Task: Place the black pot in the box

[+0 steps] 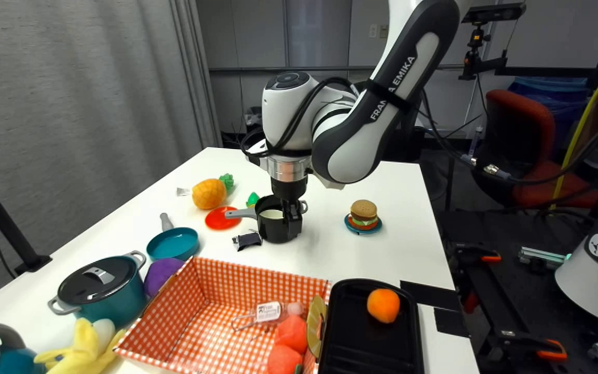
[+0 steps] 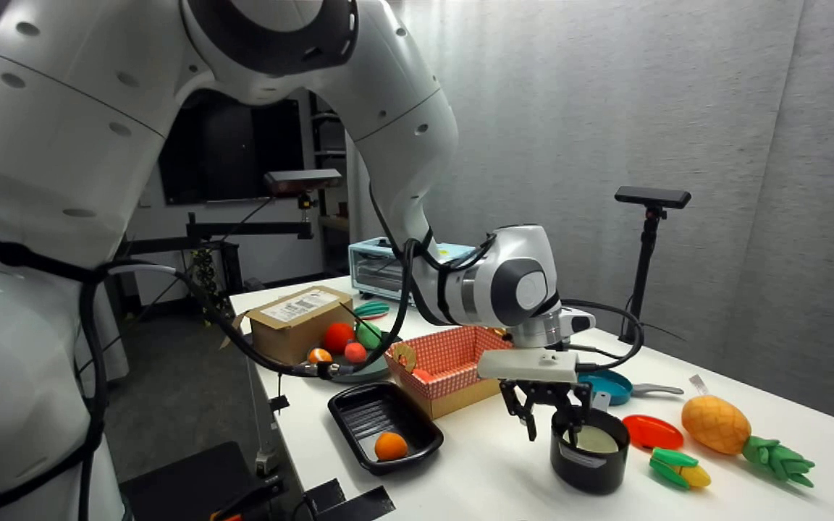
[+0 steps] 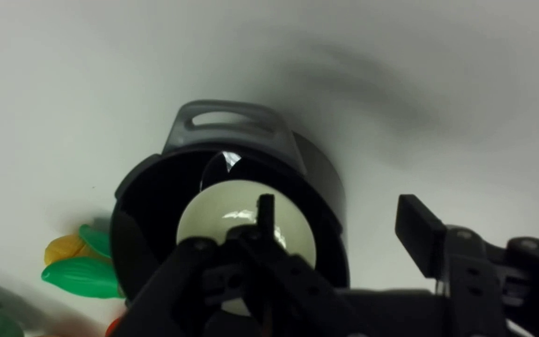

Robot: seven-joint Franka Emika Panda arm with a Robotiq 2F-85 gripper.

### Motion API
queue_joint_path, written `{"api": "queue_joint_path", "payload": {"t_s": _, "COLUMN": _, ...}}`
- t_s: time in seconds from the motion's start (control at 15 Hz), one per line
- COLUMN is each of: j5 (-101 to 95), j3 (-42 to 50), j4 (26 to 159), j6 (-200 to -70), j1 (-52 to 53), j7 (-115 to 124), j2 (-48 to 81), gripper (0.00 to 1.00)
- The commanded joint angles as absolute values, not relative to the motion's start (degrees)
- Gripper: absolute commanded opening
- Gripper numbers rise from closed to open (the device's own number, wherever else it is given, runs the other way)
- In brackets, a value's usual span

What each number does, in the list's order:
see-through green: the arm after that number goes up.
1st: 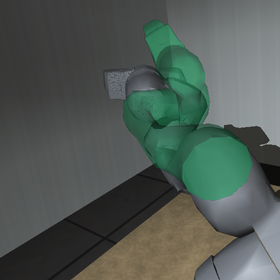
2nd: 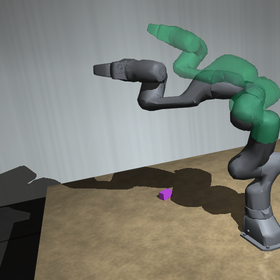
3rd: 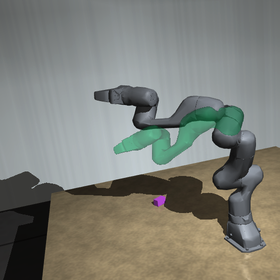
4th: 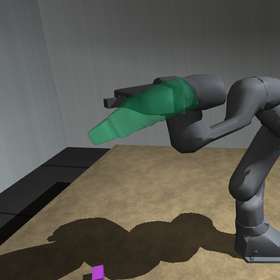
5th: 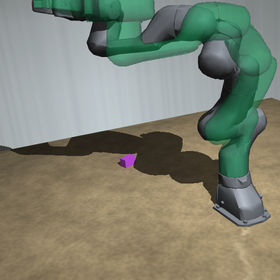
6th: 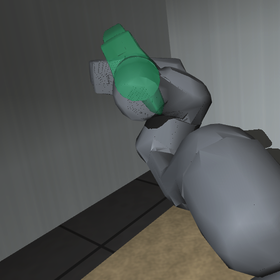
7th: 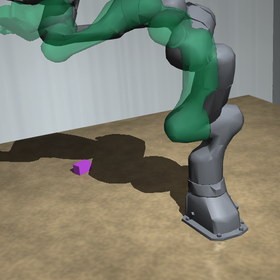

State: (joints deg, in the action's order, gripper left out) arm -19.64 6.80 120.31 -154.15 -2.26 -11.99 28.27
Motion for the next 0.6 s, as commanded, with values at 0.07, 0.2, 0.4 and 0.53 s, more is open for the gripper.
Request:
{"api": "queue_joint_path", "payload": {"t_s": 0.07, "j5": -18.7, "j3": 7.0, "j4": 122.6, "j6": -150.8, "j1": -2.4, "j7": -10.0, "j2": 25.7, "gripper": 0.28}}
{"api": "queue_joint_path", "payload": {"t_s": 0.2, "j5": -18.5, "j3": 7.1, "j4": 124.3, "j6": -149.4, "j1": -2.4, "j7": -9.2, "j2": 24.0, "gripper": 0.13}}
{"api": "queue_joint_path", "payload": {"t_s": 0.4, "j5": -18.2, "j3": 6.8, "j4": 126.6, "j6": -147.8, "j1": -2.4, "j7": -8.5, "j2": 21.5, "gripper": 0.00}}
{"api": "queue_joint_path", "payload": {"t_s": 0.53, "j5": -17.8, "j3": 6.4, "j4": 128.5, "j6": -145.8, "j1": -2.3, "j7": -7.9, "j2": 19.5, "gripper": 0.00}}
